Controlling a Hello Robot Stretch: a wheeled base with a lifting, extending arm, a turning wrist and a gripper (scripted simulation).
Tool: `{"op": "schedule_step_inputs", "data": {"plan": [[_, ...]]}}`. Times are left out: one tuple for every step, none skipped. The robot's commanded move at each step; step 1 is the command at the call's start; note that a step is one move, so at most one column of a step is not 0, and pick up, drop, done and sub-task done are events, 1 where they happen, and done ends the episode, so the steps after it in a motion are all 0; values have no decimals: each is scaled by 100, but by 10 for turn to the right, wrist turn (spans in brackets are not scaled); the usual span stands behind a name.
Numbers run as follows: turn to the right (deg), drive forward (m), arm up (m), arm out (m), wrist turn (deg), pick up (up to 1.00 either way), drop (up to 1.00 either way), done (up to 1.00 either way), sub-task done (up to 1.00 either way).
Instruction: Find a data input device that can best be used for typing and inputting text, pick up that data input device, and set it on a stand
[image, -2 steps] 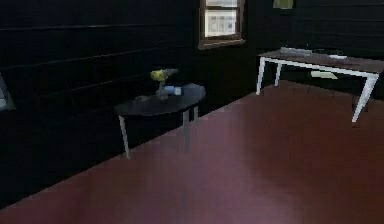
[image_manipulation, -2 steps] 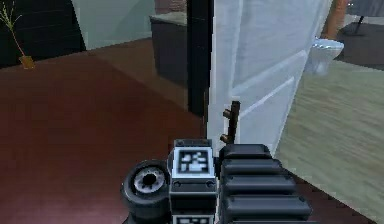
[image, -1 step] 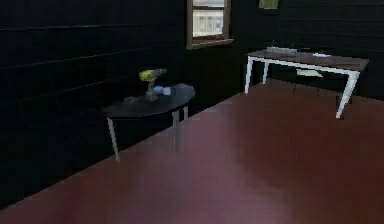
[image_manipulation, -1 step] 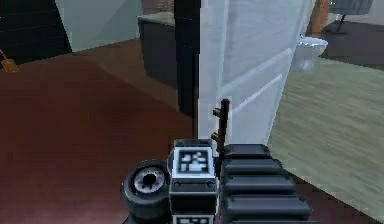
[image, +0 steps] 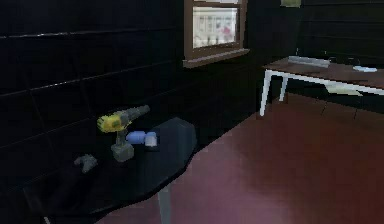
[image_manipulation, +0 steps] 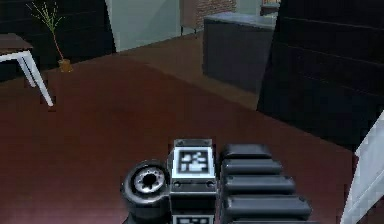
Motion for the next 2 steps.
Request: {"op": "schedule_step_inputs", "data": {"plan": [[60, 0, 0, 0, 0, 0, 0, 0, 0], [0, 25, 0, 0, 0, 0, 0, 0, 0]]}}
